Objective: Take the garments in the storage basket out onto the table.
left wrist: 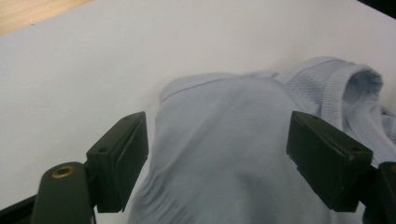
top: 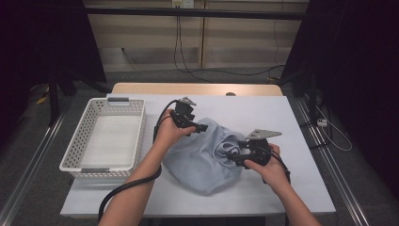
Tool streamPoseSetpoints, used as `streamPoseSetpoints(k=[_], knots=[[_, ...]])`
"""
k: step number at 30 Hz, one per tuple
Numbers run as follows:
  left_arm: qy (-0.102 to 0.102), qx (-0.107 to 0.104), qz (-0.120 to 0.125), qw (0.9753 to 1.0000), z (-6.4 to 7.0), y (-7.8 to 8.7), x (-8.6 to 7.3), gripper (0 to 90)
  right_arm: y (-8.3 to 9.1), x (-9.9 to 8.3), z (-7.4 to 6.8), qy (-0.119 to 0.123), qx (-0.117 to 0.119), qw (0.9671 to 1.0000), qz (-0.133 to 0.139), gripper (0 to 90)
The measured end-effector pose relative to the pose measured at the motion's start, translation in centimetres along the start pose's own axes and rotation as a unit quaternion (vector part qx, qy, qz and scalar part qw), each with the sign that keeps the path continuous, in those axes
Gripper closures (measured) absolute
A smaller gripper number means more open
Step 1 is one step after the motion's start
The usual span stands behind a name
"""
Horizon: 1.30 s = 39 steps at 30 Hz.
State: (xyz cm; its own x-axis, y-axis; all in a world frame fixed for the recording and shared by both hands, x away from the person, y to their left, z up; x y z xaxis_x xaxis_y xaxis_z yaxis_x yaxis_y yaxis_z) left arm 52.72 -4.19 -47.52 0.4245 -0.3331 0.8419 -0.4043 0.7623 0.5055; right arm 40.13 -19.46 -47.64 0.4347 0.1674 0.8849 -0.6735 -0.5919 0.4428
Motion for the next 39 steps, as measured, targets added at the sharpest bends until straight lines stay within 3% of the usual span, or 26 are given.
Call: streamPoseSetpoints(k=[9, 12, 24, 34, 39], knots=[[-0.012, 0.022, -0.004, 0.9997, -1.1, -1.4, -0.5, 23.5, 2.8, -1.9, 1.4, -0.019, -0.02, 0.9996, 0.003, 29.4], [-0.02, 0.025, -0.014, 0.9994, -1.2, -1.8, -1.2, 25.3, 3.0, -2.5, 1.5, -0.017, -0.023, 0.9996, 0.0, 30.6], [-0.006, 0.029, -0.03, 0.9991, -1.8, -1.3, -2.9, 27.2, 3.0, -3.1, 2.1, -0.023, -0.033, 0.9992, 0.003, 30.7], [0.008, 0.032, -0.029, 0.999, -1.8, -1.4, -3.5, 29.4, 2.4, -2.6, 3.4, -0.033, -0.048, 0.9983, 0.005, 40.7], [0.011, 0.034, -0.032, 0.9988, -1.8, -1.3, -3.7, 30.1, 2.9, -2.3, 4.0, -0.033, -0.055, 0.9979, 0.011, 45.1]])
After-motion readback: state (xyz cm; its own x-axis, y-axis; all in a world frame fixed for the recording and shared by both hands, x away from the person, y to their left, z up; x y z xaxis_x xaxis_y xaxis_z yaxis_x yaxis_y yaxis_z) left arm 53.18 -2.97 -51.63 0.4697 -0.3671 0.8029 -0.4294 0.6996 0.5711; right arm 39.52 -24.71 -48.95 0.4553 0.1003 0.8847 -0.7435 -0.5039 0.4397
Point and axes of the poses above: each handheld gripper's, and its own axes: y roughly backward along the jaws, x roughly out of its top, z roughly to its right, the point moved 9 cm from there along -y, roughly forward along the jaws, and after that the axes turned 11 degrees about z, right-handed, at the moved point
